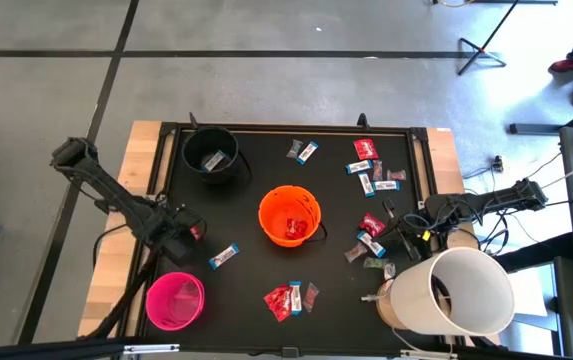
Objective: Sort candy
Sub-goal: Put the red candy into the orange bucket
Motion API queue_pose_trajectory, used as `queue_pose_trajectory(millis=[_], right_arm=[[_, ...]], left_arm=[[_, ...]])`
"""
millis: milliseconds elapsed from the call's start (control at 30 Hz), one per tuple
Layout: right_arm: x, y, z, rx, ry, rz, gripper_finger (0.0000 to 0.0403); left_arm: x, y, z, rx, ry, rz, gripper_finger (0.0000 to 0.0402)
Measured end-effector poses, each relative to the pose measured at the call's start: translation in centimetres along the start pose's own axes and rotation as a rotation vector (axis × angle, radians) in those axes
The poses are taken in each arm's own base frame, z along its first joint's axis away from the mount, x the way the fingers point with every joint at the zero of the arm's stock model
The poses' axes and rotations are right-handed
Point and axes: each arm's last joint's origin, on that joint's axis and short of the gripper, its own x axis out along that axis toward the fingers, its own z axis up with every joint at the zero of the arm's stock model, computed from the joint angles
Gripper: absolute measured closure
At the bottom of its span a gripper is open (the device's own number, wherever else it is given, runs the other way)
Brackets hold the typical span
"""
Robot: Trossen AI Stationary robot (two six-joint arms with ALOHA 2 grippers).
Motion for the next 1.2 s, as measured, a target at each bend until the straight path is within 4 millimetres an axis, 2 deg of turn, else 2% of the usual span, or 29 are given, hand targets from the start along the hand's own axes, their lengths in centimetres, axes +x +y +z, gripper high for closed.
queue_pose_trajectory(millis=[233, 500, 767, 1200], right_arm=[[0.0, 0.0, 0.0, 0.000, 0.000, 0.000, 0.0402], [0.0, 0.0, 0.0, 0.000, 0.000, -0.001, 0.0402], [0.0, 0.0, 0.0, 0.000, 0.000, -0.001, 0.0402], [0.0, 0.0, 0.0, 0.000, 0.000, 0.000, 0.0402]], left_arm=[[1.2, -0.7, 1.0, -0.001, -0.013, -0.094, 0.0265], [2.9, -0.1, 1.0, 0.008, 0.082, -0.034, 0.0265], [3.3, -0.7, 1.1, 0.014, 0.081, -0.041, 0.0265], [4.9, -1.4, 0.8, 0.037, 0.114, 0.053, 0.0265]])
